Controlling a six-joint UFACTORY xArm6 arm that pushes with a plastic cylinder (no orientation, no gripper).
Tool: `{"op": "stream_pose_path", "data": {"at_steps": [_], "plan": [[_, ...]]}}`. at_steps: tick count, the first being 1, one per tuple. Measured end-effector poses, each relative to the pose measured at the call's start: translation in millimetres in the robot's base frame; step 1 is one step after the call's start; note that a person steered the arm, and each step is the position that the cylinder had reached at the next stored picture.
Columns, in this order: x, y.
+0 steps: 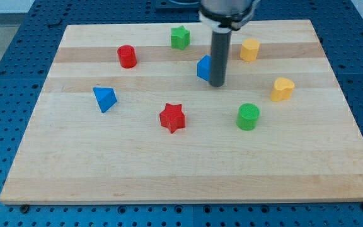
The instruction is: Slide the red star down a bit
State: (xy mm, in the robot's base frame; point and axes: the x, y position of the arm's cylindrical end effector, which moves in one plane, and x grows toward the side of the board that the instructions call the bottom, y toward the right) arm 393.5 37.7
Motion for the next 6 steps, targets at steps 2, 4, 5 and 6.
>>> {"op": "stream_pose_path", "data": {"at_steps": [2, 4, 5, 6], "plan": [[31.4, -77.1], [93.5, -115.2], [103.4, -149.5], [128.1, -159.4]]}}
